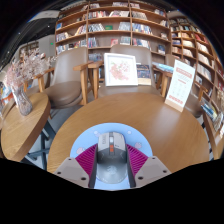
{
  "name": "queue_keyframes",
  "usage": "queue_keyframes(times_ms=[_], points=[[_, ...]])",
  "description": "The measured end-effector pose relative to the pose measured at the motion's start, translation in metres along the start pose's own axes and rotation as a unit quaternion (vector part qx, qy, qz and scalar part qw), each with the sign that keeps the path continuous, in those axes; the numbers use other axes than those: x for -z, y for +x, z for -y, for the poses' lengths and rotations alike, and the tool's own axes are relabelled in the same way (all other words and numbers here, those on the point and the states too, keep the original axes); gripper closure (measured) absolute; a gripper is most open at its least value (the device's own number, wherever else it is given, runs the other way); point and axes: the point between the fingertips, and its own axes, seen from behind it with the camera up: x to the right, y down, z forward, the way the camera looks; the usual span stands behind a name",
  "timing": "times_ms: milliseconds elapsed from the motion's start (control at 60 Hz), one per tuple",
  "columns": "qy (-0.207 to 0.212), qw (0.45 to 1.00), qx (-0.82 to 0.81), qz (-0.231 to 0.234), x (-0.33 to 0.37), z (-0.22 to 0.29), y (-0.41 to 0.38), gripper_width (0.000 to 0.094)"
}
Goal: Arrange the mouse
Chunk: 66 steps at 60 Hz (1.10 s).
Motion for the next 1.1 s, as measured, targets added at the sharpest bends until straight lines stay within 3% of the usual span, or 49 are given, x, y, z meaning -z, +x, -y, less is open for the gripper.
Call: queue_keyframes(times_ms=[150, 233, 283, 550, 833, 1100], points=[[0.009, 1.0, 0.002, -0.003, -0.001, 0.001, 0.0, 0.0394], [0.01, 1.0, -0.002, -0.018, 0.001, 0.001, 0.008, 0.0146], [0.013, 1.0, -0.002, -0.026, 0.003, 0.001, 0.013, 0.0089], [0.037, 0.999, -0.006, -0.021, 0.087, 0.0, 0.034, 0.0085], [0.073, 0.996, -0.016, -0.05, 0.248, -0.053, 0.076, 0.0086], [0.101, 0.993, 0.015, -0.053, 0.33, -0.087, 0.092, 0.0087]])
